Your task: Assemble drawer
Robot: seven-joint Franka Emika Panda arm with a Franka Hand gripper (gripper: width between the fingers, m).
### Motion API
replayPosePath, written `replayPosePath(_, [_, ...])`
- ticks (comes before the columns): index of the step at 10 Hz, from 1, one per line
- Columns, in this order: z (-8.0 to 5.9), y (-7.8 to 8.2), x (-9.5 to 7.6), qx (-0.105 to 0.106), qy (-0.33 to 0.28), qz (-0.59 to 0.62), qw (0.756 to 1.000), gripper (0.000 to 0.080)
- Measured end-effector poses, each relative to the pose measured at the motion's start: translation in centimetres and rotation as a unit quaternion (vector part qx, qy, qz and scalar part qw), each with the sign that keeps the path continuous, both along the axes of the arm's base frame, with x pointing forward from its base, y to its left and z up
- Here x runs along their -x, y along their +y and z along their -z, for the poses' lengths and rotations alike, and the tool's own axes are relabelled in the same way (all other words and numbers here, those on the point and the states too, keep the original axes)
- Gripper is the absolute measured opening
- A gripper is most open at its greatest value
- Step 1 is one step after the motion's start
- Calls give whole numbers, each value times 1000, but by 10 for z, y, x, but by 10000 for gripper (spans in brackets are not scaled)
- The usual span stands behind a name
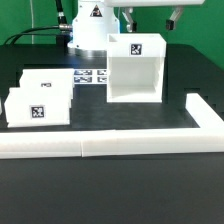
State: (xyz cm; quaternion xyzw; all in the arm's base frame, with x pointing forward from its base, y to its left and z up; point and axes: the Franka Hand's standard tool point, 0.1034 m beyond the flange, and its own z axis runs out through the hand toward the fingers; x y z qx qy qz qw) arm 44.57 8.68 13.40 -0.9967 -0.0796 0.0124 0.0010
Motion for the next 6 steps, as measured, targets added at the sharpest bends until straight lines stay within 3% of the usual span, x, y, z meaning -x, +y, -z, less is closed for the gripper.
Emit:
replayPosePath(2, [9, 4, 12, -20, -10, 82, 996, 650])
replayPosePath(6, [24, 29, 29, -24, -9, 113, 993, 650])
